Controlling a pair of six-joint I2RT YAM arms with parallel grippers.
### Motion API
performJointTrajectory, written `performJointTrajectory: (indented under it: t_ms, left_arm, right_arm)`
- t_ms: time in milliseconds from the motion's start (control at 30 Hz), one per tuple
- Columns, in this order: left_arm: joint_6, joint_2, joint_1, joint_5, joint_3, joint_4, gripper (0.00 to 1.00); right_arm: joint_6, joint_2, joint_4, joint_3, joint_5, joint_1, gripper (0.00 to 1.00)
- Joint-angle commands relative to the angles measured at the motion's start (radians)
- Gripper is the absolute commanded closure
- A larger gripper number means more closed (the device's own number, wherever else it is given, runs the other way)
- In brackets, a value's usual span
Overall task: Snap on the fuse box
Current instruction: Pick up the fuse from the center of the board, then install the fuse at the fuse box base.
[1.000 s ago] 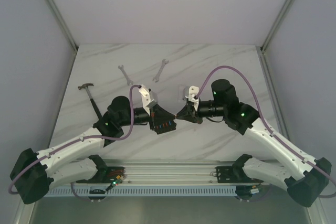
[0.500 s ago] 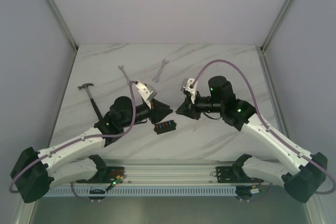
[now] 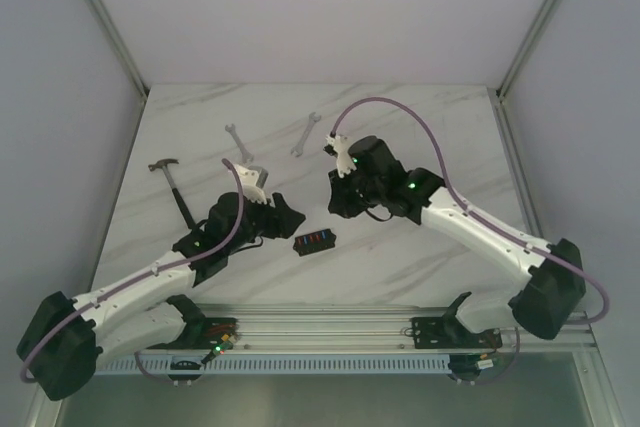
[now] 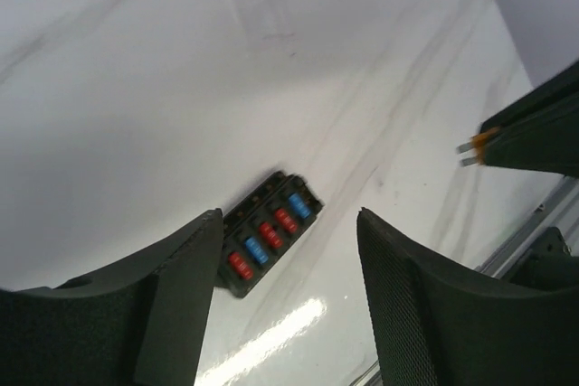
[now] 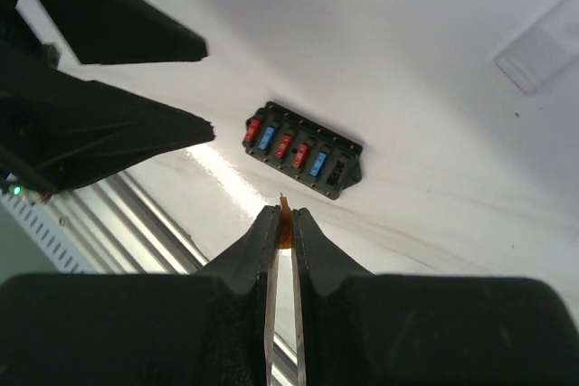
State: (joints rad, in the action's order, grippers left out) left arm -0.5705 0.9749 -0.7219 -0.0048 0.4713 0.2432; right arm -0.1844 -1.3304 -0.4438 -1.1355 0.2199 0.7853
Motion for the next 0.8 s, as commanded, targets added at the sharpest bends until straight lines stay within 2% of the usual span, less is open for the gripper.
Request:
performJointTrajectory:
  t_ms: [0, 167, 367, 767]
  left_arm:
    - [-0.127, 0.005, 0.049, 0.023, -0.041, -0.067, 0.28]
    - [-0.194, 0.073, 0.094, 0.102, -0.059, -0.073, 0.26]
    - [-0.235, 0.177, 0.118, 0.175, -0.05, -0.071, 0.26]
    - [-0.249, 0.251, 0.128, 0.223, -0.034, -0.069, 0.41]
  right_arm:
    - [-0.176, -0.087, -0.162, -0.093, -0.211, 0.033, 1.0]
    - [-0.277, -0.178, -0.242, -0.14, -0.31, 0.08, 1.0]
    - [-0.34, -0.259, -0.255, -0.159, -0.388, 0.129, 1.0]
    - [-0.416, -0.479, -0.326, -0.281, -0.536, 0.23, 1.0]
